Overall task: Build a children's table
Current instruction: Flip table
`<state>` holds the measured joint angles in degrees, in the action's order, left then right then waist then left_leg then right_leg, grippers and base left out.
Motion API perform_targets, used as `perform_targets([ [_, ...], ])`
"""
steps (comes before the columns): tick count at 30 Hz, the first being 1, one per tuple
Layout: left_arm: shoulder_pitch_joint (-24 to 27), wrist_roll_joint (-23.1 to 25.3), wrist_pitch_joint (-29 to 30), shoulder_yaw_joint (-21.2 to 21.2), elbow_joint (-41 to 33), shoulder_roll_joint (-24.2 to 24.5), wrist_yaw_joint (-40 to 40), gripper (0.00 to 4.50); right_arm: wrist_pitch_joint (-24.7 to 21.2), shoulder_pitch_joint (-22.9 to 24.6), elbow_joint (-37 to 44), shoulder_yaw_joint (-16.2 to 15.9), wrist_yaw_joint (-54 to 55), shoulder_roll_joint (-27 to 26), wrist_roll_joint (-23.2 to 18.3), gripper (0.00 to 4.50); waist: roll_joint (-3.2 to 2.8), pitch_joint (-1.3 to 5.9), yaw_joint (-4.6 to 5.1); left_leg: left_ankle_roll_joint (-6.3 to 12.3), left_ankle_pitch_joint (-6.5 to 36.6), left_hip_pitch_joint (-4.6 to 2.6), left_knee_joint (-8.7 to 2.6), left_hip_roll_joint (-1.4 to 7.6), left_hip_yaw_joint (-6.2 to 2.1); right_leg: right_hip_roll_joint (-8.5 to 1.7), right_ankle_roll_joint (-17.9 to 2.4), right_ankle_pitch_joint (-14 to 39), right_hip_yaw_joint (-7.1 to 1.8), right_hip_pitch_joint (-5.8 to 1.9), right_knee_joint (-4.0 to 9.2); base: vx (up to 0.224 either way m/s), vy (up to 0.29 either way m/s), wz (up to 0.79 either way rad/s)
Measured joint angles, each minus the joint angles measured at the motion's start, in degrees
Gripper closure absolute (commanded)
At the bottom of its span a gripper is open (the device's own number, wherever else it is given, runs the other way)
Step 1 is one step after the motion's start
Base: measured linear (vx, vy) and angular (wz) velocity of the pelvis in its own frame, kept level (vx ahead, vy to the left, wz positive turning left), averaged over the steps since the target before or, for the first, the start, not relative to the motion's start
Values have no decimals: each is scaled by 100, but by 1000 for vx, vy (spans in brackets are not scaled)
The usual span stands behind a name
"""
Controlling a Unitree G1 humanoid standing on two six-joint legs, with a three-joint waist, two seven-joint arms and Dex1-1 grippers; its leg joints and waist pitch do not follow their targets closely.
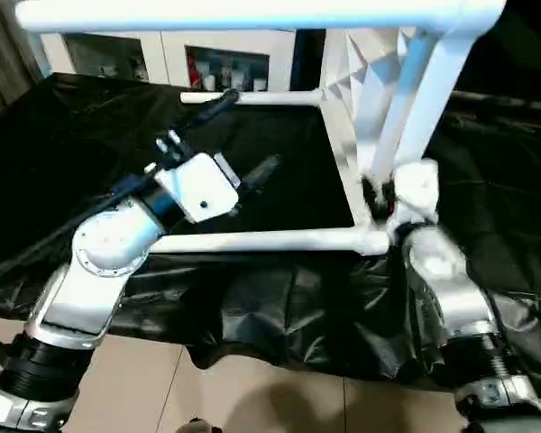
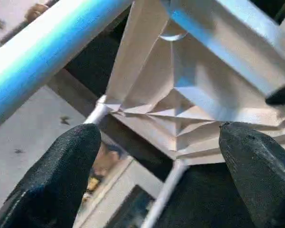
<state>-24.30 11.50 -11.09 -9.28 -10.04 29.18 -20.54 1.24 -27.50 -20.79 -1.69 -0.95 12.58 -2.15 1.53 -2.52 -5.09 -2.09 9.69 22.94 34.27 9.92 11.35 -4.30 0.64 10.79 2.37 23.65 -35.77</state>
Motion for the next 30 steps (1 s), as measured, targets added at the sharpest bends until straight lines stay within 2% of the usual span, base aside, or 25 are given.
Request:
perform_targets([
  [3, -125, 290, -235, 130, 42, -29, 277, 0, 190, -3, -2, 4, 63, -74, 9, 171, 0, 0, 1, 0, 0, 2, 3, 0, 0, 0, 0, 0, -1, 0, 0, 0, 0, 0],
  [4, -175, 293, -291, 167, 41, -47, 310, 0, 215, -3, -2, 2, 59, -82, 24, 197, 0, 0, 1, 0, 0, 1, 4, 0, 0, 0, -1, -1, -1, 0, 0, 0, 0, 0],
  [7, -281, 339, -419, 224, 38, -66, 420, 0, 322, -6, -55, 6, 49, -120, 55, 211, 0, 0, 6, 0, 0, 0, 4, 0, 0, 0, -3, -2, -1, 1, -4, 0, 0, 0],
  [9, -306, 394, -543, 232, 39, -80, 526, 0, 382, -30, -126, 37, 46, -163, 53, 236, 1, 0, 6, 0, 0, 0, 4, 1, 0, 0, -3, -2, -1, 1, -5, 0, 0, 0],
  [14, -401, 624, -799, 361, 38, -107, 841, 0, 424, -89, -259, 115, 48, -185, 49, 250, 3, 1, -2, 0, 0, 0, 13, 1, 0, 0, -8, -6, -1, 0, -11, 0, 0, 0],
  [20, -637, 1217, -784, 495, 212, -78, 1337, 0, 435, -129, -321, 141, 41, -211, 45, 254, 4, 1, 1, 0, 0, 0, 17, 1, -2, -1, -6, -6, 0, 1, -15, 0, 0, 0],
  [24, -935, 1675, -502, 542, 715, -24, 1735, 0, 532, -162, -421, 175, 0, -233, 49, 254, 3, 1, 3, 0, 0, 0, 19, 1, -3, -1, -11, -9, 1, 4, -21, 0, 0, 0],
  [30, -1223, 1762, -318, 691, 1210, -25, 1971, 0, 569, -164, -437, 182, -36, -236, 53, 255, 3, 0, -2, 0, 0, 2, 20, 1, -3, -1, -15, -11, 0, 6, -19, 0, 0, 0],
])
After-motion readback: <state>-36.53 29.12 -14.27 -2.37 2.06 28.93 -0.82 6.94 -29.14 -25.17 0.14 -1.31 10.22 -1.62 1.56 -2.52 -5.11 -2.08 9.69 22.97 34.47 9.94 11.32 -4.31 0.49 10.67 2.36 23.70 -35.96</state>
